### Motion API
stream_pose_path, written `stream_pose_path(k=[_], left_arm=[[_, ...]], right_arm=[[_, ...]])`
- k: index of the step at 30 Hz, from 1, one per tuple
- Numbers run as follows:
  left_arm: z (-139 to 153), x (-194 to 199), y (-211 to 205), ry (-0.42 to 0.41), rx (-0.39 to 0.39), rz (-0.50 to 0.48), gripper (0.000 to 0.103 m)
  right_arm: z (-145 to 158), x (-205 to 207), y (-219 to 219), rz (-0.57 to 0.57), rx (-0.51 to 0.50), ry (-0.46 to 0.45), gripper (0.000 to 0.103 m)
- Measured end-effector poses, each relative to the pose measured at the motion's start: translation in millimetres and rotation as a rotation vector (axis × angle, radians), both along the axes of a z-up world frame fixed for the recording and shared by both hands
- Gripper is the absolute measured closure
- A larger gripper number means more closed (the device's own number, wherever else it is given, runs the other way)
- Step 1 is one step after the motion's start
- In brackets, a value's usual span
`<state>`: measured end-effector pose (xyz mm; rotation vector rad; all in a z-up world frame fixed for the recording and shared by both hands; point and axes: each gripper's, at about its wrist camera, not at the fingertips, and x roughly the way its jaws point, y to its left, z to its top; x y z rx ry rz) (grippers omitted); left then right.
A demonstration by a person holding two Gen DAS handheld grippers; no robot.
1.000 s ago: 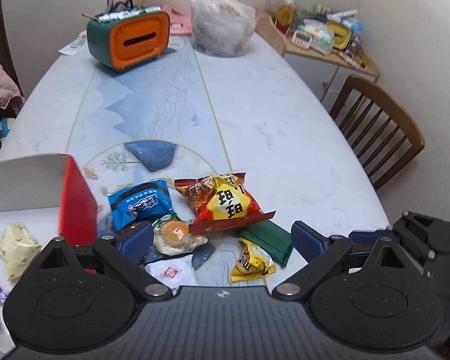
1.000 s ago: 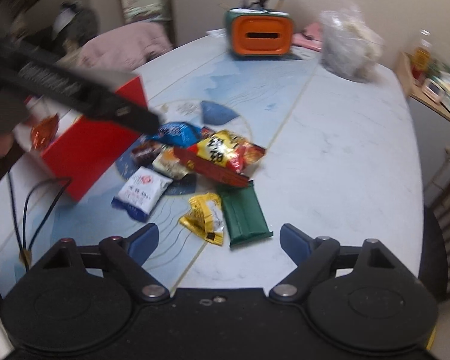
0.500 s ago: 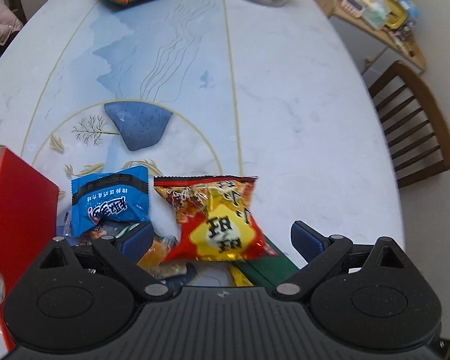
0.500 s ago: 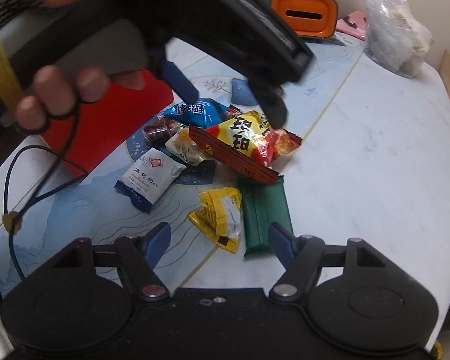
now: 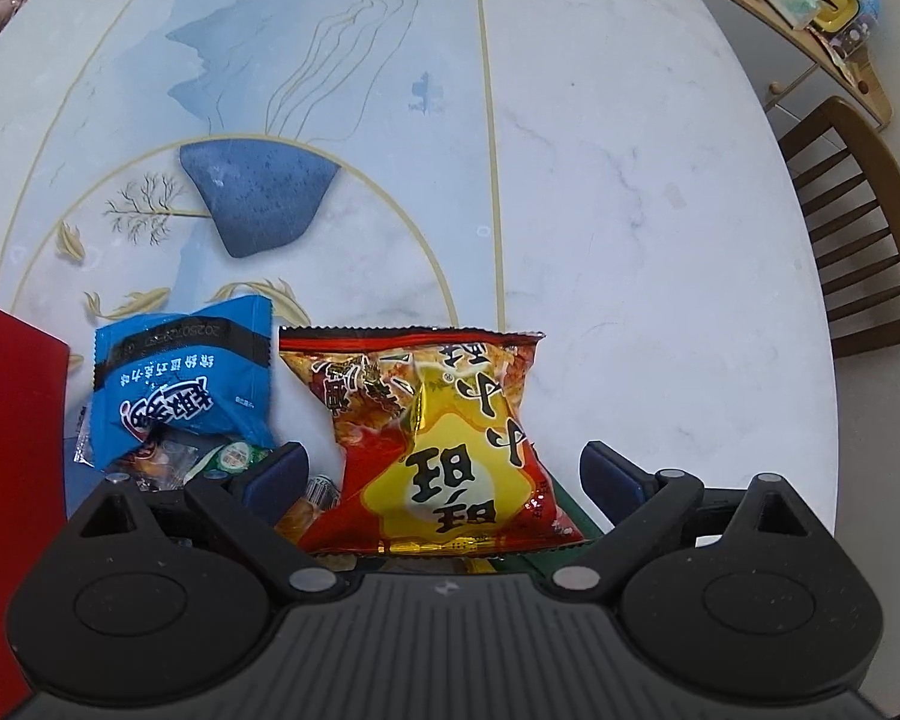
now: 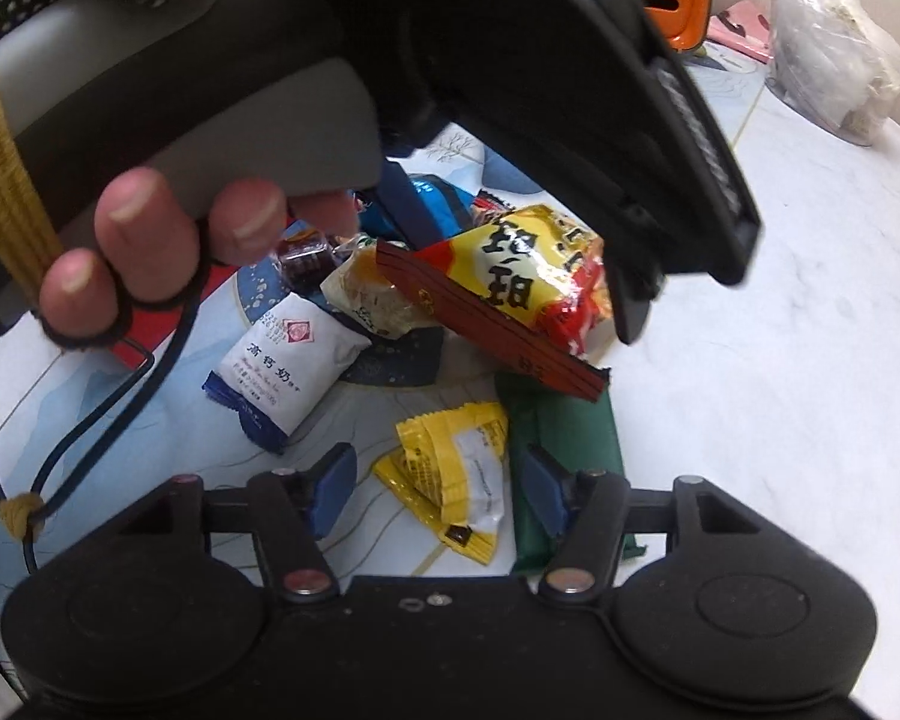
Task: Organize snacks
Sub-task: 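Grasp the red-yellow chip bag with the left tool while the right tool grasps the yellow wrapped snack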
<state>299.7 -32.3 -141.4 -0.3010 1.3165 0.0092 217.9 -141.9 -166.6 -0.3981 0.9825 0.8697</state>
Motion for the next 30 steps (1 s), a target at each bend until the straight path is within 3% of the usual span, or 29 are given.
stream_pose_path(k=[3, 6, 11, 18, 30], left_arm=[[-2.3, 1.1, 1.0, 0.005, 0.011, 0.008, 0.021], [-2.9, 0.7, 3.2, 0.007, -0.016, 0.015, 0.029], [-0.9, -3.7, 4.0, -0.011, -0.018, 0.028, 0.034], [6.0, -14.9, 11.0, -0.034, -0.047, 0.062, 0.038], [51.5, -55.7, 21.5, -0.129, -0.087, 0.057, 0.038]], right_arm=[[-3.9, 0.9, 4.2, 0.001, -0.010, 0.005, 0.055], [-4.7, 2.6, 4.4, -0.011, -0.013, 0.008, 0.066], [-3.3, 5.3, 0.0, -0.034, 0.007, 0.019, 0.072], [6.0, 6.0, -12.6, -0.094, 0.044, 0.038, 0.073], [46.9, -10.1, -40.2, -0.193, 0.145, 0.045, 0.074]])
